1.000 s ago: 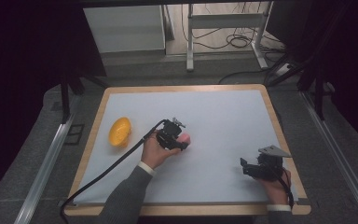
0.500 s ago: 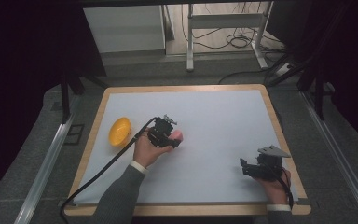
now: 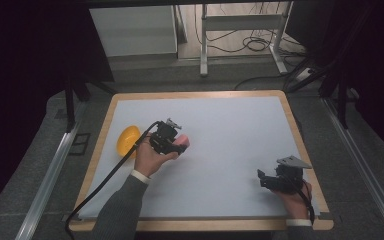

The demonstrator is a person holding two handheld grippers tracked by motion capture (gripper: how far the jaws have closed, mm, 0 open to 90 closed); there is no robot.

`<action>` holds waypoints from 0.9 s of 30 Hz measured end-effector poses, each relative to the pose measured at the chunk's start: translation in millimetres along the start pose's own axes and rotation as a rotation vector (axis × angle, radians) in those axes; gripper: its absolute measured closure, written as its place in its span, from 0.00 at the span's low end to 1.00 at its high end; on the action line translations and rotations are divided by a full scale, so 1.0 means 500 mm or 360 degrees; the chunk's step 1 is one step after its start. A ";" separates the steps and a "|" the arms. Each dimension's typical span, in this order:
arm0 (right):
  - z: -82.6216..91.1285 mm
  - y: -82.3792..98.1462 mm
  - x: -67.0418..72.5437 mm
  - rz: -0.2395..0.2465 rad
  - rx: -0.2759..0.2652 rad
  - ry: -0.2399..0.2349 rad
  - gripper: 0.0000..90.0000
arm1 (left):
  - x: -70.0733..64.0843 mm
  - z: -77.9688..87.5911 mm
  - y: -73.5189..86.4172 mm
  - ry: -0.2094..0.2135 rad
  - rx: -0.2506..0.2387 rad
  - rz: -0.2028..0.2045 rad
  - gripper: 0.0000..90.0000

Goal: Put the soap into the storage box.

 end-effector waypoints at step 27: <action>0.006 -0.005 0.003 0.0005 -0.0018 -0.0007 0.09 | 0.094 0.056 0.014 -0.0094 -0.0041 0.0106 0.67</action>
Point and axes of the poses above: each handheld gripper's, and its own axes: z roughly backward along the jaws, y roughly out of its underside, x roughly to its left, the point moved 8 cm from there along -z, roughly forward along the jaws, and after that the axes turned 9 degrees about -y, right-handed, at the moved point
